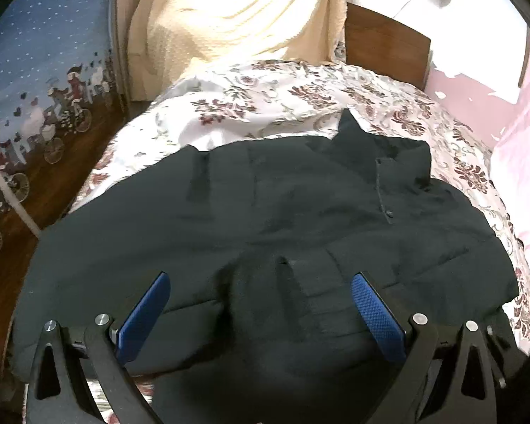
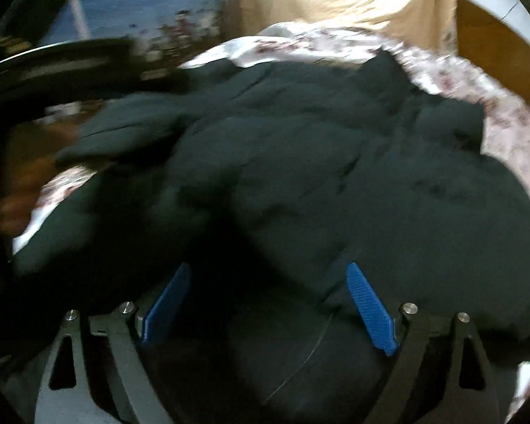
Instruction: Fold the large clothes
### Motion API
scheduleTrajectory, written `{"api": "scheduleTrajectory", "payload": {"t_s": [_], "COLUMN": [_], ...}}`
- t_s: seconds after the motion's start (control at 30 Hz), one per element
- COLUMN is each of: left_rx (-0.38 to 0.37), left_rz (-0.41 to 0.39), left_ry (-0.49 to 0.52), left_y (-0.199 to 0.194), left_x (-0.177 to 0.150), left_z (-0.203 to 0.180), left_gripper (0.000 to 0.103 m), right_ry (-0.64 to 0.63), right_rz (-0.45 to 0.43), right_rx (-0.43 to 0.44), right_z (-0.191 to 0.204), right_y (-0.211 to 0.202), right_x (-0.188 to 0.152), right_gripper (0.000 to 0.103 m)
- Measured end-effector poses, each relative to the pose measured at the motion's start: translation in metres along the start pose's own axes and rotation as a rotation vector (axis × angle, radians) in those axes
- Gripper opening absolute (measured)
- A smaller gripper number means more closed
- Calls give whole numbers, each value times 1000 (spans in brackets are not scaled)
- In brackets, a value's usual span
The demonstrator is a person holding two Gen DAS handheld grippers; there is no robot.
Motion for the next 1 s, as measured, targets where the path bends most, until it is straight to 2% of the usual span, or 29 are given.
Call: {"api": "scheduleTrajectory", "payload": {"t_s": [0.07, 0.13, 0.2, 0.3, 0.37, 0.43, 0.53, 0.63, 0.77, 0.87, 1.0], "left_rx": [-21, -24, -6, 63, 136, 153, 142, 135, 108, 87, 74], "left_rz": [8, 14, 24, 43, 65, 84, 92, 97, 79, 75, 75], "left_ry": [4, 22, 50, 107, 152, 163, 151, 138, 128, 112, 95], "left_y": [8, 18, 28, 44, 55, 61, 67, 71, 72, 74, 64], "left_x": [-3, -7, -12, -18, -23, -27, -32, -36, -39, -39, -39], "left_z": [-10, -20, -29, -36, -38, -37, -33, -30, -28, -25, -25], "left_gripper": [103, 103, 103, 103, 103, 103, 103, 103, 103, 103, 103], "right_ry": [-1, 10, 48, 195, 320, 436, 548, 548, 442, 421, 437], "right_rz": [7, -22, -64, -140, -159, -167, -164, -126, 18, 19, 8], "right_rx": [51, 31, -33, -197, -259, -303, -266, -286, -355, -374, -357], "right_z": [4, -5, -31, -98, -142, -187, -222, -223, -207, -200, -194], "right_y": [-20, -44, -71, -106, -113, -109, -86, -55, 6, 9, 9], "right_x": [-19, -34, -46, -66, -72, -79, -77, -77, -86, -86, -91], "right_gripper": [87, 87, 87, 87, 87, 87, 87, 86, 88, 92, 92]}}
Point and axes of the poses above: each gripper's, at about its wrist camera, not at the fingertips, and y roughly the way its jaws point, z to its left, x to its top, the point moved 7 cm from there along y, roughly the way its jaws point, and after that the axes turned 6 degrees about -x, right-handed, at the moved point
